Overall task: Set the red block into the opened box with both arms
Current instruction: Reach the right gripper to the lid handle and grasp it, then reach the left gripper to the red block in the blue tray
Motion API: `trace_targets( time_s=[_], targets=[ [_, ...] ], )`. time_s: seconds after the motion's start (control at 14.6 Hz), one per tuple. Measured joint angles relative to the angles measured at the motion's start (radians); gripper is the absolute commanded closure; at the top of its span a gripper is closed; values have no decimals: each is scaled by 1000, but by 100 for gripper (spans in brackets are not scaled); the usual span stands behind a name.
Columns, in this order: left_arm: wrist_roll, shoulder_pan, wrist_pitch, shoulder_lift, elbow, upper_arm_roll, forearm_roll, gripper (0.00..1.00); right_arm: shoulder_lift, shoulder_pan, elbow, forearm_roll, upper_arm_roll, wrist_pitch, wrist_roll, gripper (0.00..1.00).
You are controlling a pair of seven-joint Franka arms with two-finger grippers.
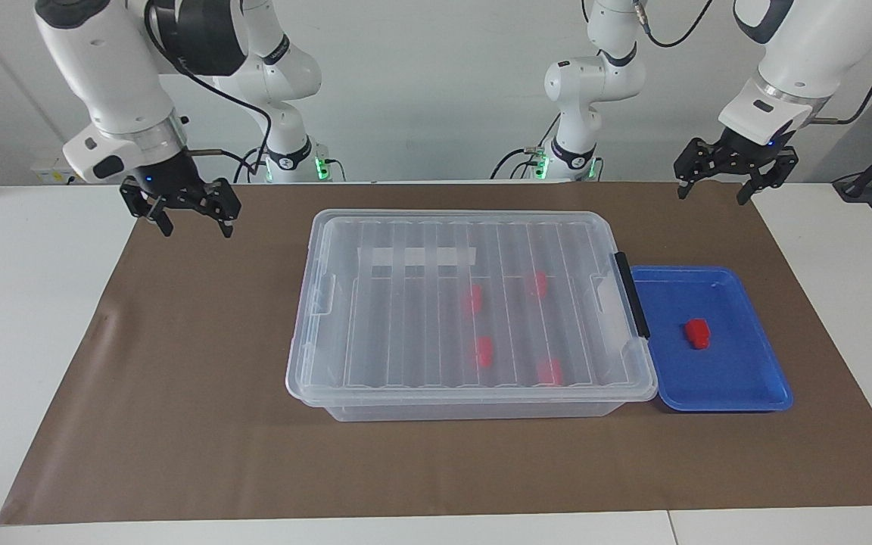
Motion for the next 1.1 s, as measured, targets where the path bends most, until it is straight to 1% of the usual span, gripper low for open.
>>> trace_targets(
  time_s=[0.14,0.34,0.41,0.55,0.68,0.89,1.1],
  targets=[
    [0,0,82,-12,-49,1,0,0,26,53,-31,13,4,82,19,0],
    [0,1,258,-58,-195,2,0,0,81,106,-45,19,8,169,61,0],
    [0,4,293,-70,-231,2,0,0,99,117,-46,19,8,189,74,0],
    [0,29,335,-80,-266,4,0,0,132,127,-48,20,8,218,81,0],
    [0,60,380,-79,-296,5,0,0,152,126,-53,20,7,240,81,0],
    [1,94,526,-69,-400,7,0,0,160,126,-79,20,7,269,81,0],
    [1,122,653,-13,-478,8,0,0,160,126,-100,19,7,271,81,0]
  ],
)
